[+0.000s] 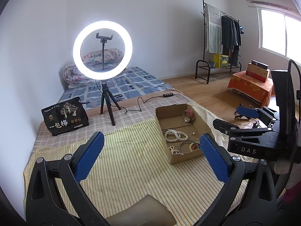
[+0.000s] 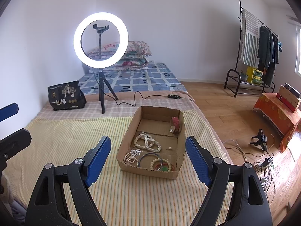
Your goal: Organize jewelry
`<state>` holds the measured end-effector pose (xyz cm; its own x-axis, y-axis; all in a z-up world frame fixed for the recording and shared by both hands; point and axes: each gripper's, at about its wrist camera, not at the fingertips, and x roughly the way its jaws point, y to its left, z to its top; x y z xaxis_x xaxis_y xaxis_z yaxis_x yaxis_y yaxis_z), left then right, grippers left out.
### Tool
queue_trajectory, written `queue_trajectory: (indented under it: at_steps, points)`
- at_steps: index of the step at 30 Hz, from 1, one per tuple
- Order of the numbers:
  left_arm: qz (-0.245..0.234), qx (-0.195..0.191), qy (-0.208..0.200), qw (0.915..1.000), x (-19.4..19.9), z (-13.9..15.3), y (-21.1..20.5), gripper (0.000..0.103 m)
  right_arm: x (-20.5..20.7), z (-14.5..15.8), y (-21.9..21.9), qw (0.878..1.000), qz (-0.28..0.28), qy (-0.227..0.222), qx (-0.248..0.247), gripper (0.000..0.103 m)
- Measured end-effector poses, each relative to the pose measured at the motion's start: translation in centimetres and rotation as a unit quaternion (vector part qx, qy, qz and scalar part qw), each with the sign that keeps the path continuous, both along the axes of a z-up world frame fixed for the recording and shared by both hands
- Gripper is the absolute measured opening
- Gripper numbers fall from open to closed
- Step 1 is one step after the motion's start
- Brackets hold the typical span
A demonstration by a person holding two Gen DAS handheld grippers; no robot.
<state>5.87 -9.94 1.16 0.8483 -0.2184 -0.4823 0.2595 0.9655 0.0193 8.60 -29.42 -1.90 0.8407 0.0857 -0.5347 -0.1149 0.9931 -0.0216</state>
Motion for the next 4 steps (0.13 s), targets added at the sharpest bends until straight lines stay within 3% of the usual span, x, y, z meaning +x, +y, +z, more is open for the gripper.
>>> queue_trajectory:
  at_steps: [4]
  points:
    - [0.006, -0.001, 0.0, 1.0, 0.09, -0.09, 0.17, 0.103, -0.01, -0.05, 0.04, 1.0, 0.0, 0.001, -0.001, 0.081]
